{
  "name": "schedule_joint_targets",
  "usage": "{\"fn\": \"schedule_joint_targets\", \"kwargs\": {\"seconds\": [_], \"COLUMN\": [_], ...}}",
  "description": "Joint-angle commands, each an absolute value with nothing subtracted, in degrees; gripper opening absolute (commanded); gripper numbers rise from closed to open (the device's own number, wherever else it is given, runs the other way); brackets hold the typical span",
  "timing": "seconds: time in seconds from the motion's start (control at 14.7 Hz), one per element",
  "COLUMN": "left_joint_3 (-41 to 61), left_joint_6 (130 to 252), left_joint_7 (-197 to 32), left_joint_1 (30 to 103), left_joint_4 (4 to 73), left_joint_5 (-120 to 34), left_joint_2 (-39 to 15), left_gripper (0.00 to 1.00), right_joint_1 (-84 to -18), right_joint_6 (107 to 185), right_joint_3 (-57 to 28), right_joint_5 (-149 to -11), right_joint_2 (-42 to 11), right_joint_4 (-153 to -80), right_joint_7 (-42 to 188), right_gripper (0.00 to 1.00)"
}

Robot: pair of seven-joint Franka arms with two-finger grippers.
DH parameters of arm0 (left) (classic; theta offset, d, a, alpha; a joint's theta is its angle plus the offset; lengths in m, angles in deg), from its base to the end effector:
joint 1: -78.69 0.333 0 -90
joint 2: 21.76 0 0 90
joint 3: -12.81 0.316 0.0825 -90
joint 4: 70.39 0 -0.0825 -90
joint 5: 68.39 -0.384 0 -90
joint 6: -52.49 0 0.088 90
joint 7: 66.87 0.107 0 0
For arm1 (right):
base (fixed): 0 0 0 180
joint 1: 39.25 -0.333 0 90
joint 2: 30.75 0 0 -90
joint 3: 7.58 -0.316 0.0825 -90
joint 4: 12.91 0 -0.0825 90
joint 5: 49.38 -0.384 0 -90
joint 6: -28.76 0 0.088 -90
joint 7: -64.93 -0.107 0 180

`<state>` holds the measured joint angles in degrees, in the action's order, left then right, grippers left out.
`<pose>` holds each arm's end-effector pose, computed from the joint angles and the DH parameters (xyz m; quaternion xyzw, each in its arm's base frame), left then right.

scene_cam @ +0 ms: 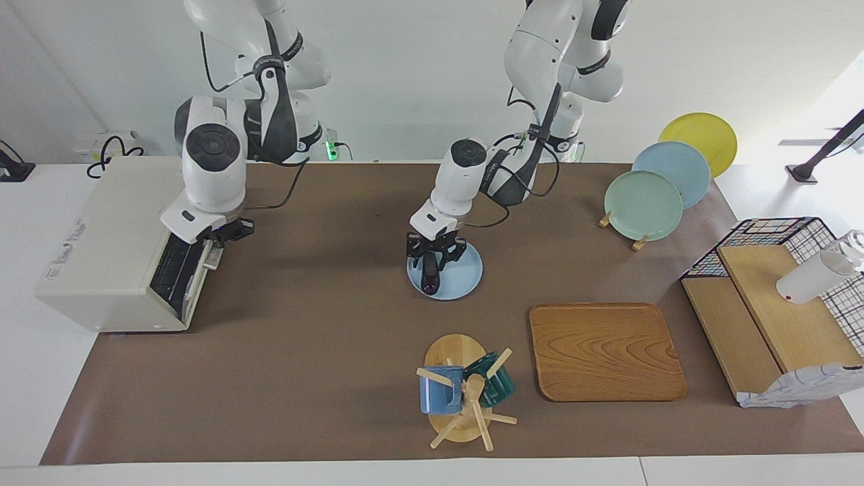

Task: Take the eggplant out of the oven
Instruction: 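Grasp the purple eggplant with the left gripper while the right gripper withdraws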

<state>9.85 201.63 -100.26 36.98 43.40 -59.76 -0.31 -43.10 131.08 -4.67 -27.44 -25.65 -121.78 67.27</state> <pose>0.4530 -0.4411 0.2997 0.9906 -0.0352 0.0587 0.1188 0.5622 -0.0222 0.4431 0.9742 0.0870 -0.1019 0.1818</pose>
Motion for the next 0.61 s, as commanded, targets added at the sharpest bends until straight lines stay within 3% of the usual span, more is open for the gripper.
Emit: {"fn": "schedule_joint_targets", "kwargs": {"seconds": [0.0,0.27,0.54], "left_joint_3": [10.26,10.35,10.35], "left_joint_6": [201.82,198.58,189.37], "left_joint_7": [-98.86,-98.51,-98.07], "left_joint_1": [36.85,38.6,43.17], "left_joint_4": [42.64,42.55,42.12], "left_joint_5": [-59.42,-59.42,-59.42], "left_joint_2": [0.22,-1.62,-8.64], "left_gripper": [0.42,0.03,0.0], "right_joint_1": [-40.13,-40.22,-41.18], "right_joint_6": [131.69,124.77,119.91], "right_joint_3": [-4.24,-4.33,-5.55], "right_joint_5": [-25.3,-26.18,-29.41], "right_joint_2": [-24.33,-24.51,-25.21], "right_joint_4": [-121.46,-116.55,-112.06], "right_joint_7": [70.11,70.64,71.78], "right_gripper": [0.06,0.1,0.2]}}
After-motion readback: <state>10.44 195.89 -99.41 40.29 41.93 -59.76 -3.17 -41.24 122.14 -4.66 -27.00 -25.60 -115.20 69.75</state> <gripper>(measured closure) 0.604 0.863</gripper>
